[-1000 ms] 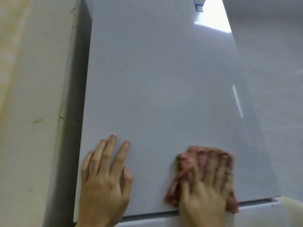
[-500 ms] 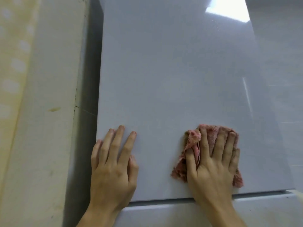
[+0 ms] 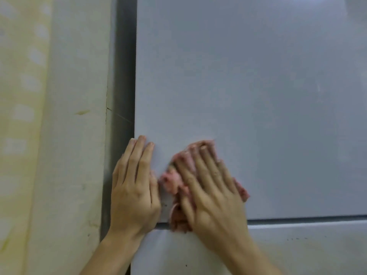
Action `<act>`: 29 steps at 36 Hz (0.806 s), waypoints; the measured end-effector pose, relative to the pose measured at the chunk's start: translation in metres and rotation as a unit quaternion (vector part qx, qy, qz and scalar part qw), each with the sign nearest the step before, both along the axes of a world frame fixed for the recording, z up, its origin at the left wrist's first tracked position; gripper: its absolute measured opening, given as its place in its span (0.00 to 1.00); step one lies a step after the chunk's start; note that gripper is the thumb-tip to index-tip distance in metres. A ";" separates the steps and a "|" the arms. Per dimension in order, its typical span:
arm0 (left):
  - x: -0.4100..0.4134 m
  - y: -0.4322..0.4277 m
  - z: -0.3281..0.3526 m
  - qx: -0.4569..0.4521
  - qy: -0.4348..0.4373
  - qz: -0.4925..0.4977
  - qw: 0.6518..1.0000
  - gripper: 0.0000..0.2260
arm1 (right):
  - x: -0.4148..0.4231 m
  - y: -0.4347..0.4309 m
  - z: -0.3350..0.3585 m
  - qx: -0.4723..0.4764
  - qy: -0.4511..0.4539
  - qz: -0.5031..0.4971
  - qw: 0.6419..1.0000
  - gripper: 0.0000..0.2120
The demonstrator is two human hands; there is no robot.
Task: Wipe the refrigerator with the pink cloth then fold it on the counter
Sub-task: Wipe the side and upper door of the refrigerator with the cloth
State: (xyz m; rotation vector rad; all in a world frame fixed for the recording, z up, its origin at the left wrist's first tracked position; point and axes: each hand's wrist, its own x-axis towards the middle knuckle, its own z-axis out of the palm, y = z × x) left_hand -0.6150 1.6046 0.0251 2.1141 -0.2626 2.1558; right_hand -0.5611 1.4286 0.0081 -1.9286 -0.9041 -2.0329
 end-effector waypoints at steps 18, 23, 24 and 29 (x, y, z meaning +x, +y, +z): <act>-0.003 0.016 0.002 -0.058 0.001 -0.076 0.995 0.28 | -0.014 0.057 0.125 0.109 0.022 0.007 0.994 0.27; -0.004 0.012 -0.010 -0.051 0.010 -0.112 0.992 0.28 | -0.018 0.062 0.021 -0.002 0.027 0.027 0.999 0.27; -0.004 0.008 -0.013 -0.044 0.009 -0.114 0.992 0.27 | -0.017 0.059 0.004 -0.008 0.030 0.026 0.999 0.27; 0.000 -0.006 -0.021 -0.012 0.017 -0.056 0.998 0.26 | -0.012 0.019 -0.028 -0.014 0.048 0.025 0.998 0.26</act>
